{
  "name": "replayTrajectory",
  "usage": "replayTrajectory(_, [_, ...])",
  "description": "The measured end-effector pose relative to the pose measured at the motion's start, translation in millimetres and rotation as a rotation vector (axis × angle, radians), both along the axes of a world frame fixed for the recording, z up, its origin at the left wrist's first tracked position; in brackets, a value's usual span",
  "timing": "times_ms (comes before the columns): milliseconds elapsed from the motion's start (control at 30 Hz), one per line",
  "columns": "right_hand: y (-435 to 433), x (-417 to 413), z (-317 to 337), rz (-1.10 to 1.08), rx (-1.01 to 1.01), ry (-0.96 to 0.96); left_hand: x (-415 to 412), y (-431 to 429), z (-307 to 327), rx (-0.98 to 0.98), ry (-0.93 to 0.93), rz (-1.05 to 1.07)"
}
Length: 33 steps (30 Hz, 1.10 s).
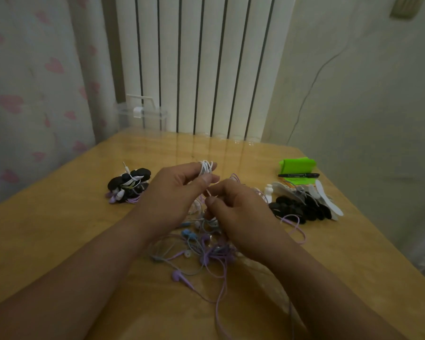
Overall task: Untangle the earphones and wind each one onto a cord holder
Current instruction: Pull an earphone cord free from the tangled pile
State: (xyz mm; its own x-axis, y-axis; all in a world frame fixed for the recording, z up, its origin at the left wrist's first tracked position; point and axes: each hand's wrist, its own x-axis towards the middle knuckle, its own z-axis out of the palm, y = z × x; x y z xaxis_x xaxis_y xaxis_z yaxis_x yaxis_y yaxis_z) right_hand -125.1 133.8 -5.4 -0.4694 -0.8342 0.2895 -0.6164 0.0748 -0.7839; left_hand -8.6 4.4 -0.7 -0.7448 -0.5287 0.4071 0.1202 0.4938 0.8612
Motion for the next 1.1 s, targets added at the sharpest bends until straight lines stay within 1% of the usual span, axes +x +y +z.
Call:
replayTrajectory(67, [3, -2, 3, -0.096, -0.069, 0.095, 1, -4, -2, -0.193, -0.129, 0.022])
replayTrajectory(100, [4, -5, 4, -0.128, -0.110, 0.104, 1, -4, -2, -0.254, -0.188, -0.006])
replayTrajectory(133, [5, -8, 6, -0.140, -0.149, 0.091, 2, -2, -3, -0.275, -0.230, -0.052])
replayTrajectory(167, [6, -11, 8, -0.131, -0.182, 0.066, 2, 0, -2, -0.257, -0.250, -0.109])
replayTrajectory(333, [9, -17, 13, 0.000, -0.305, -0.127, 6, 5, 9, 0.095, -0.213, -0.367])
replayTrajectory(433, [7, -15, 10, 0.082, -0.292, -0.284, 7, 7, 12, 0.260, -0.125, -0.457])
replayTrajectory(533, [2, -11, 4, 0.129, -0.291, -0.337, 4, 10, 12, 0.416, -0.057, -0.441])
replayTrajectory(600, [0, -11, 2, 0.100, -0.308, -0.314, 3, 12, 11, 0.471, -0.041, -0.402])
replayTrajectory(700, [0, -13, 1, 0.040, -0.298, -0.262, -1, 14, 8, 0.442, -0.055, -0.345])
replayTrajectory(833, [-2, -12, 2, 0.022, -0.245, -0.213, -4, 17, 3, 0.377, -0.055, -0.298])
replayTrajectory(967, [-2, -7, 5, -0.001, -0.276, -0.275, -7, 28, 2, 0.406, -0.021, -0.272])
replayTrajectory(1100, [-6, 3, 7, -0.098, -0.350, -0.308, -10, 35, 1, 0.399, -0.004, -0.256])
